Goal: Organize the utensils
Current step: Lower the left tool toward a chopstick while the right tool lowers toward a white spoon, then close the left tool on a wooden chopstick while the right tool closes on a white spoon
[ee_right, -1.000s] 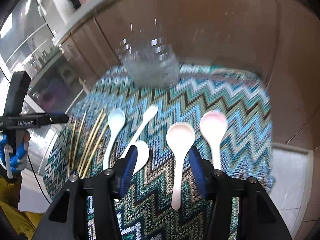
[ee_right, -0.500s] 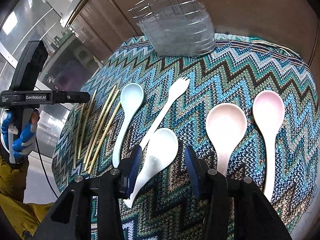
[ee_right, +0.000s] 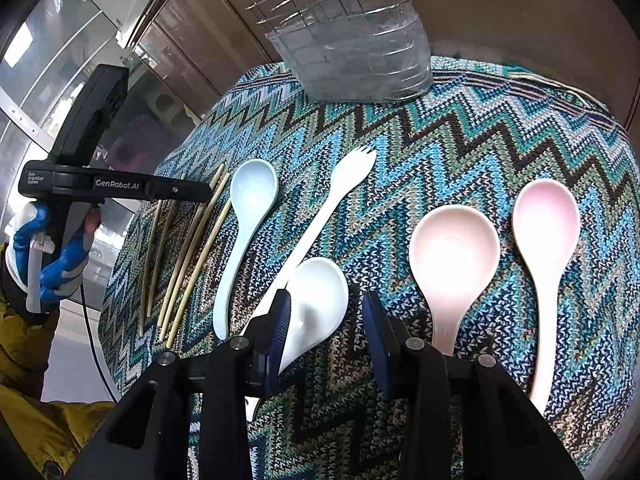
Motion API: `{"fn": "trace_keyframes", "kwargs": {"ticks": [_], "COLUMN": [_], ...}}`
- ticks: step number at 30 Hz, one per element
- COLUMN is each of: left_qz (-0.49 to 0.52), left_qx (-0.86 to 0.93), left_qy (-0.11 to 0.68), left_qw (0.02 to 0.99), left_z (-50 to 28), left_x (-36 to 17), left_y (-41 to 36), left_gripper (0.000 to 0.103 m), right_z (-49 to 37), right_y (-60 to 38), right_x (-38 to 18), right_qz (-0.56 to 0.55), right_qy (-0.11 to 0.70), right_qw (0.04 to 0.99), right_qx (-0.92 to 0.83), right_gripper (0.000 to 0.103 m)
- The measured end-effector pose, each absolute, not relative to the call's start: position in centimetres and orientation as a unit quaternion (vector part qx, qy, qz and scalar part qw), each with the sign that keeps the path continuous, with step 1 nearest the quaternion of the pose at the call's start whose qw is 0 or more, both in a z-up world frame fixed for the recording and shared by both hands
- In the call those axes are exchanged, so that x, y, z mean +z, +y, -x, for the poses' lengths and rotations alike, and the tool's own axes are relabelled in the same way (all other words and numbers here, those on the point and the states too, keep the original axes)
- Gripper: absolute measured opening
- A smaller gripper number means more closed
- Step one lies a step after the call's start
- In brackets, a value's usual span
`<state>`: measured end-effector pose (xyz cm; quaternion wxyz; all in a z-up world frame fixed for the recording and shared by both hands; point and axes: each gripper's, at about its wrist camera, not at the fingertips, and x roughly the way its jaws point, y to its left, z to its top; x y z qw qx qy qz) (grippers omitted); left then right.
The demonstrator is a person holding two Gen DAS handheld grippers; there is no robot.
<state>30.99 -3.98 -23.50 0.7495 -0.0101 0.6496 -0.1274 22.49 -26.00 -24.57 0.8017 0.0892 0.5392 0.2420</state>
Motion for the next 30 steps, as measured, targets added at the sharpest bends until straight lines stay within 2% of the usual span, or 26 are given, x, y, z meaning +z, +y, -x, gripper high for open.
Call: {"fn": "trace_keyframes", "kwargs": {"ticks": [13,22,25,28,30], "left_qz": [0.004,0.007,0.008,0.011,0.017], "left_qx": [-0.122,-0.116,-0.111,-0.102,-0.096], "left_qy": [0.670,0.679,0.681,0.684,0.685], "left_qw": [0.732,0.725,0.724,0.723,0.722], "left_z": [-31.9,-32.5,-32.6,-32.6,-32.7], "left_x": [-25.1,-26.1,-26.3,-26.4,-26.6], "left_y": [-4.6,-5.0,-5.1,-5.2,-5.2], "left_gripper": [0.017,0.015,0.014,0.010,0.006], "right_z": [-23.2,-24.1,-24.5,-24.7,-24.8], "right_y": [-25.4,-24.9,-25.1,-25.1,-25.0], "right_x": [-25.2,-26.0,-26.3,-26.6,-26.7], "right_qz": [-0.080,-0.074,-0.077,-0.074,-0.066], "right_qy": [0.553,0.564,0.566,0.568,0.567], "right_qw": [0.790,0.782,0.779,0.776,0.776], "right_qx": [0.253,0.257,0.260,0.264,0.267], "right_gripper": [0.033,0.026,0.022,0.010,0.009]}}
